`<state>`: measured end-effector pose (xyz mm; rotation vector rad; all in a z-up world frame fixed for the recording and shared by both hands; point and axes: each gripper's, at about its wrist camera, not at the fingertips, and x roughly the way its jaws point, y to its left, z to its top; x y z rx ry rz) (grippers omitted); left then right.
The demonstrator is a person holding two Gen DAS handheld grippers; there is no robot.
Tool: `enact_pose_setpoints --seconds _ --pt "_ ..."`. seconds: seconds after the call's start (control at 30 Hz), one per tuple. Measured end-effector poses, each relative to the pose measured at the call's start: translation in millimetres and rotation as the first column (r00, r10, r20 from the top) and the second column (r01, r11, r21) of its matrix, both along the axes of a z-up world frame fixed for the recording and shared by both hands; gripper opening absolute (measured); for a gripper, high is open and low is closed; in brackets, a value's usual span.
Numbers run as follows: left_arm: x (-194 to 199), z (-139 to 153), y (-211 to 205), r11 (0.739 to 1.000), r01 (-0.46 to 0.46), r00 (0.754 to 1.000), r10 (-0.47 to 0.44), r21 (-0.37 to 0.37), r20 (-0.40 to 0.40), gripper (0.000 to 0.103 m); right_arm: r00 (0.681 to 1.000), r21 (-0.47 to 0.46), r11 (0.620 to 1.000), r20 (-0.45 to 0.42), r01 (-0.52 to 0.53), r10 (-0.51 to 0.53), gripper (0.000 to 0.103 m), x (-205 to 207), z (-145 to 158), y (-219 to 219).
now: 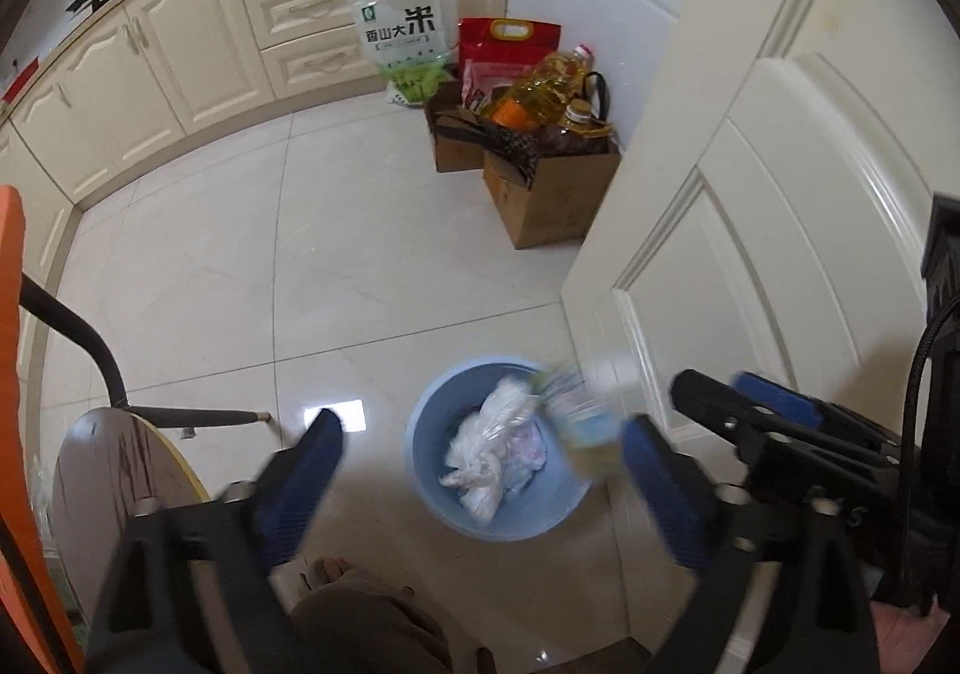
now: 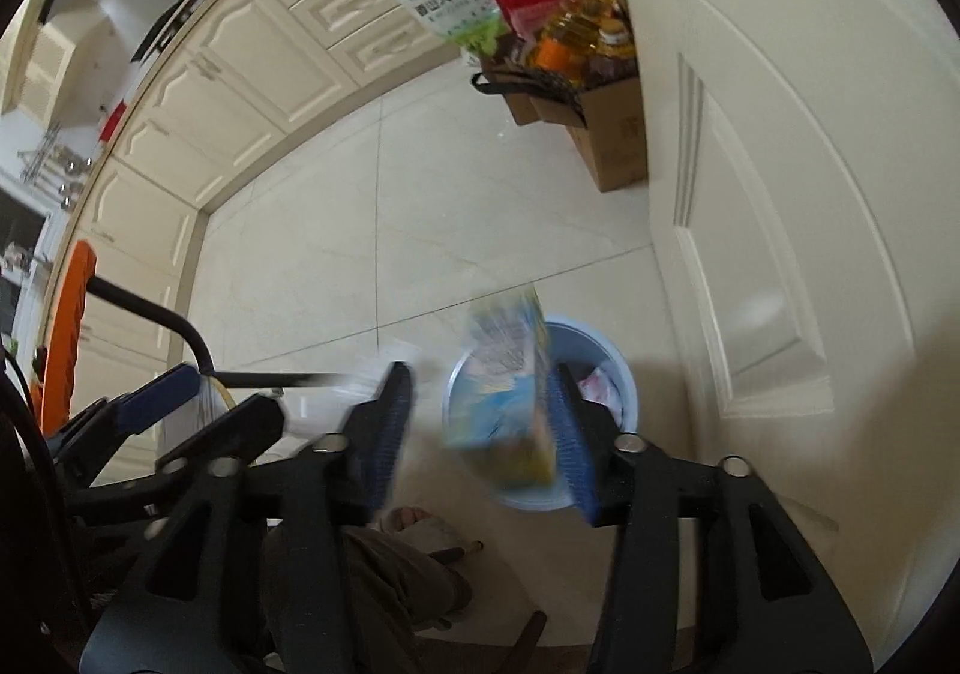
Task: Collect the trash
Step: 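Open both tools to drop the plastic and carton into the bin, then move both tools back to the orange table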
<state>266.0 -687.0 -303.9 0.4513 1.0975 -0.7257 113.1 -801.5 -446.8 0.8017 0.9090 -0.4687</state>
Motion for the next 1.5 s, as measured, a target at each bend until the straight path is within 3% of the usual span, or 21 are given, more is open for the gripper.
enact_pose_setpoints --seconds 0.17,0.4,0.63,0.93,1.2,1.37,1.5 --pt "-6.1 3.6 -0.9 1.0 -0.007 0.999 0.006 0.016 0.037 0.102 0.998 -0.011 0.998 -0.012 0.061 -0.061 0.102 -13.4 2.6 -5.4" --pt "-37.3 34.3 11.7 0.999 0.016 0.995 -0.012 -0.034 0.1 0.102 0.994 -0.02 0.994 0.021 0.109 -0.108 0.103 -26.5 25.4 -2.2" --pt "-63.5 78.9 57.6 0.99 0.012 0.984 0.013 -0.139 0.177 0.102 0.991 -0.067 0.991 0.076 0.114 -0.109 0.103 -32.2 64.4 11.7" --pt "-90.0 129.5 157.0 0.964 -0.061 0.958 0.129 -0.26 0.255 0.102 0.986 -0.163 0.985 0.16 0.063 -0.037 0.103 -20.7 127.8 59.6" --pt "-126.7 163.6 260.0 0.921 -0.148 0.903 0.275 -0.361 0.331 0.102 0.964 -0.298 0.954 0.242 -0.031 0.107 0.103 5.5 204.4 138.6" --pt "-156.9 176.6 326.8 0.88 -0.21 0.845 0.382 -0.426 0.375 0.102 0.935 -0.401 0.912 0.284 -0.086 0.213 0.103 20.9 252.7 203.9" --pt "-190.1 189.6 386.4 0.843 -0.268 0.781 0.474 -0.467 0.406 0.102 0.907 -0.483 0.866 0.297 -0.128 0.299 0.103 32.3 282.0 256.2"
